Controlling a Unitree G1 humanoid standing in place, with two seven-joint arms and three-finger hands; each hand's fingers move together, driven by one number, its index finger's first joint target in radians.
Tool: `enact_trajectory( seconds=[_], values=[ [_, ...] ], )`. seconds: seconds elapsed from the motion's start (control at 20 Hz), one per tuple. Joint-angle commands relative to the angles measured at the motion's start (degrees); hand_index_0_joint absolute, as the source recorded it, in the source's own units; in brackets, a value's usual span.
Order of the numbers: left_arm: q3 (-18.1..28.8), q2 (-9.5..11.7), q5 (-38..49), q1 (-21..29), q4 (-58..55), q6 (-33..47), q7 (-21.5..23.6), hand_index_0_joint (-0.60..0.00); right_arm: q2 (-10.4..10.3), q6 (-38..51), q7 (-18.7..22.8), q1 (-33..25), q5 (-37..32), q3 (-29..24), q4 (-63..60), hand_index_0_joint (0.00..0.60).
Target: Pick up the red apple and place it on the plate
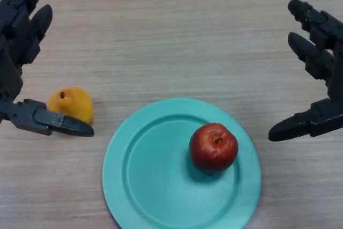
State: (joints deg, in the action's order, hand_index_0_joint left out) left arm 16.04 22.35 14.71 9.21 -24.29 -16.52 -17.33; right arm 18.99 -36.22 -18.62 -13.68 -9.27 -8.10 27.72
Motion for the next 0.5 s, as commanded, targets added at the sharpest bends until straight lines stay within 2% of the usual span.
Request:
enact_trajectory(
  seconds=[0.05, 0.3, 0.5],
  values=[
    [4.1, 3.2, 1.4, 2.2, -3.5, 3.6, 2.0, 0.000, 3.0, 3.5, 3.1, -2.5, -4.8, -5.4, 3.9, 0.000],
    [4.2, 2.7, 1.1, 1.2, -4.2, 5.2, 2.4, 0.000, 4.1, 5.1, 6.8, -2.2, -9.4, -6.8, 5.2, 0.000],
    [5.0, 3.0, 1.4, 0.5, -7.3, -0.1, 0.6, 0.000, 4.5, 4.2, 8.7, -2.4, -10.9, -7.0, 6.1, 0.000]
  ],
)
